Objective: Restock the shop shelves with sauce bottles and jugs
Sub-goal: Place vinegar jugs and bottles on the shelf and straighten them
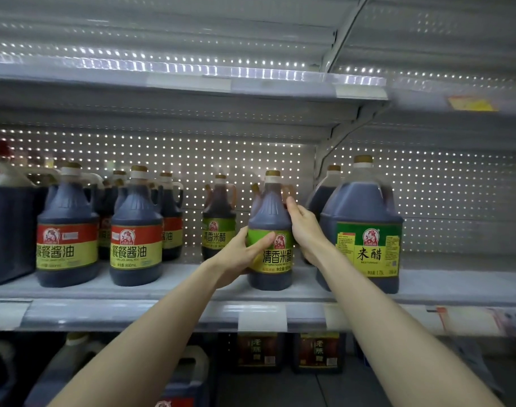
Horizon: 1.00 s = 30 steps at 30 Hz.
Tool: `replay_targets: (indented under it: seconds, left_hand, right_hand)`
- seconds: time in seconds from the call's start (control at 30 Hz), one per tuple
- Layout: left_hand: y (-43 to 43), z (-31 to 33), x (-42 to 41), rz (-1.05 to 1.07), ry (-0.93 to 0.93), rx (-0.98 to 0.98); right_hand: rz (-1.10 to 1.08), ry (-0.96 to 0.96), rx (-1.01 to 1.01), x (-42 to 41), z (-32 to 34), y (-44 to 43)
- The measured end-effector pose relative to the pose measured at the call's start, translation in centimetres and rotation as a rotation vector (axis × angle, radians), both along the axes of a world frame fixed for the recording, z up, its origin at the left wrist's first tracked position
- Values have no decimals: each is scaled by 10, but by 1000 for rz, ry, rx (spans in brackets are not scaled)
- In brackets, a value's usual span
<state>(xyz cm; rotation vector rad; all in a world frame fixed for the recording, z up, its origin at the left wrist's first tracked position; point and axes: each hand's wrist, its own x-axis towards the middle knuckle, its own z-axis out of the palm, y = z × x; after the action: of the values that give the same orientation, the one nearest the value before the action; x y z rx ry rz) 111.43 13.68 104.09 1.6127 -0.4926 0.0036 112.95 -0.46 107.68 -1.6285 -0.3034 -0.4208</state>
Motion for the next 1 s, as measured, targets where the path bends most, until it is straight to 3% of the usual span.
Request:
replay_targets:
  seconds: [0.23, 1.0]
  left_hand:
    - [5, -12, -7, 125, -13, -33]
    - [-1, -14, -15, 90, -17, -48]
  right_hand:
    - [72, -31, -23, -22, -36, -9]
    - [49, -77, 16, -23, -57, -13]
